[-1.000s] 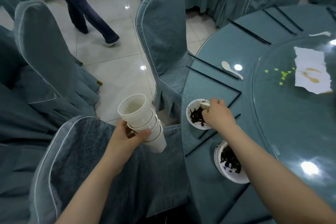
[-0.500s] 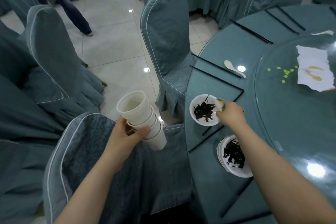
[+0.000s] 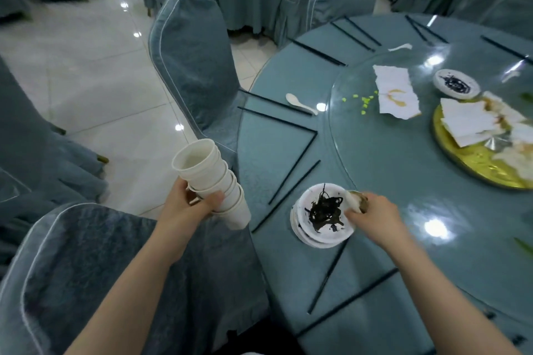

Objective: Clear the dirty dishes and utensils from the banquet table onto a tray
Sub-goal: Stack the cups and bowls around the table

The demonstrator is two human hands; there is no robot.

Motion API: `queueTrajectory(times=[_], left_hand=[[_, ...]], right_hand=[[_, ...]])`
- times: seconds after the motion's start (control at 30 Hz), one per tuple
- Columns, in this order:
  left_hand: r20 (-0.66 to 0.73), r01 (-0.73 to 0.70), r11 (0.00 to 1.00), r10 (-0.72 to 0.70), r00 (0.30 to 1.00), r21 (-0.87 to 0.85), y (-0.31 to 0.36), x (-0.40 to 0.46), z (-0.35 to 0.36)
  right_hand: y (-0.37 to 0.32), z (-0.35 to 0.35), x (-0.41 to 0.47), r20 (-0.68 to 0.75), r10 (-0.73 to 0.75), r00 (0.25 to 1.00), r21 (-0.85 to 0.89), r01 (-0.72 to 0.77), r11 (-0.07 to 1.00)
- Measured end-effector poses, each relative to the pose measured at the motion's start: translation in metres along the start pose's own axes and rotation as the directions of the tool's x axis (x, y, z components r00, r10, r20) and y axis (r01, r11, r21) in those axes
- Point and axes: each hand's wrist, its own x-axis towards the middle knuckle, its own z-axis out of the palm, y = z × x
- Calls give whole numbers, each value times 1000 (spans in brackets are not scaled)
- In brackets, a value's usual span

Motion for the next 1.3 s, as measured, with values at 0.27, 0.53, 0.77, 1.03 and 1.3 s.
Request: queueTrajectory(times=[0.27,0.53,0.77,1.03,1.3], left_hand=[[40,22,999,-23,999,28,-4,3,19],[67,58,998,-59,996,22,-1,-1,24],[81,50,999,-49,995,-8,6,-6,23],[128,47,998,-43,991,-33,13,-8,32],[153,12,1000,-12,988,1,19,5,60]], right_hand=[[20,22,-14,-165,83,983,181,-52,982],[22,18,-21,-3,38,999,150,-37,988],[22,20,-31,10,5,1000,111,-6,994],[52,11,-45,-105,109,989,58,-103,993],[103,-4,-43,-195,285,939,106,-268,957]])
